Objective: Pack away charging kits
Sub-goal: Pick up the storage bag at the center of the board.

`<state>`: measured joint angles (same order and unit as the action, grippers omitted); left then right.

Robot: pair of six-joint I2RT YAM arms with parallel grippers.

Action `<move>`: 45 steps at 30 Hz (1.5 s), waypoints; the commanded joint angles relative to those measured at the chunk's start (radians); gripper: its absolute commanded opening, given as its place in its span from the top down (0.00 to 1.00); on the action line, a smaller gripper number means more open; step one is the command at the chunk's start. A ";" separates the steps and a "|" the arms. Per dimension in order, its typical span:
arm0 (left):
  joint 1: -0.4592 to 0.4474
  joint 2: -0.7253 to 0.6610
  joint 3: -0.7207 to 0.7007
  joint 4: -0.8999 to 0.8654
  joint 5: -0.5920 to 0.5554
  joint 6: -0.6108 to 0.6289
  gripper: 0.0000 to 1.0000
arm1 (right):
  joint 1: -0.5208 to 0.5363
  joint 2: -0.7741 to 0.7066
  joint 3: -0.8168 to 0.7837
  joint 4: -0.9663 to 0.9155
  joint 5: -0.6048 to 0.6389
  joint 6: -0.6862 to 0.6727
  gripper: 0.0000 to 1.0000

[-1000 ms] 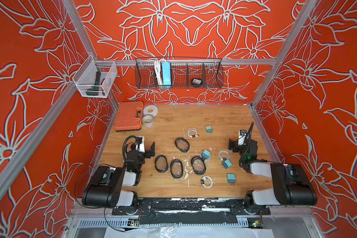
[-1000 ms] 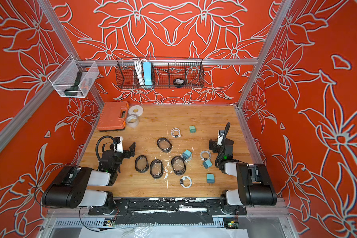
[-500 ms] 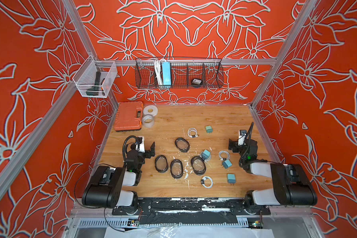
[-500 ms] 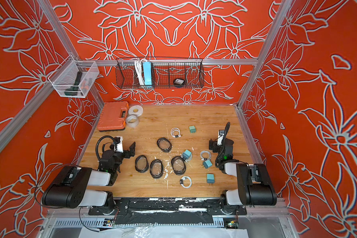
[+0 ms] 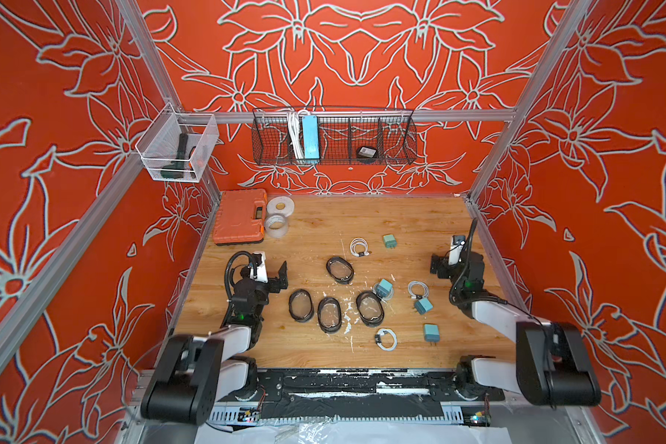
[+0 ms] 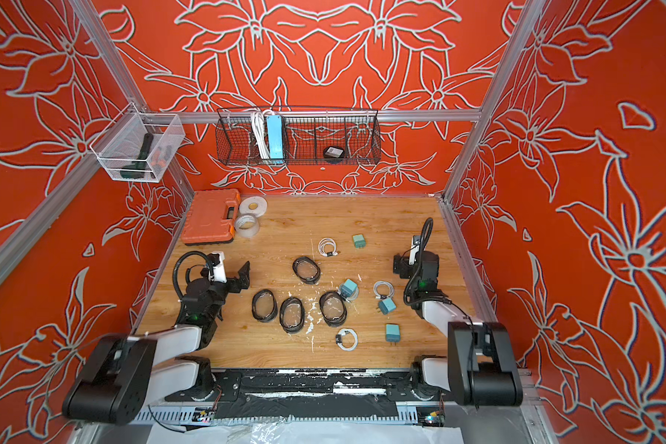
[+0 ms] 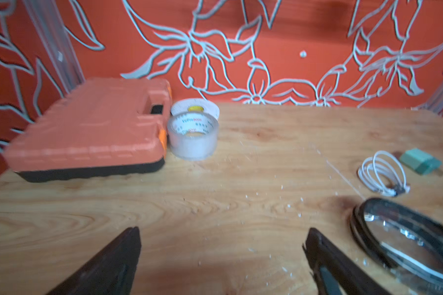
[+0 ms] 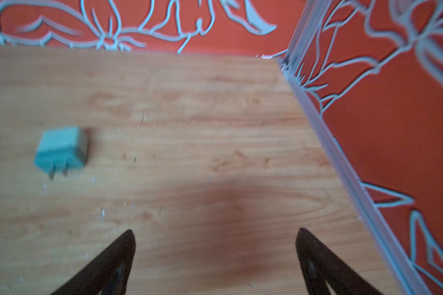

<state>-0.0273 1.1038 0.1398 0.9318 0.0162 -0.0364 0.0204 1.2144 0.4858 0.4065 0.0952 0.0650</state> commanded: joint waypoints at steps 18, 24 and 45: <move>-0.001 -1.002 0.278 -1.158 0.104 -0.677 0.03 | -0.007 -0.694 0.059 -0.649 -0.494 0.734 0.02; -0.006 -0.857 0.292 -1.192 0.291 -0.634 0.11 | 0.072 -0.603 -0.098 -0.415 -0.597 0.715 0.06; -0.603 0.002 0.495 -1.122 -0.273 -0.625 0.32 | 0.434 -0.215 0.054 -0.540 -0.086 0.573 0.25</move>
<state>-0.5976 1.0687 0.5915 -0.1917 -0.1722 -0.6407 0.4492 0.9760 0.5159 -0.1276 -0.0666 0.6552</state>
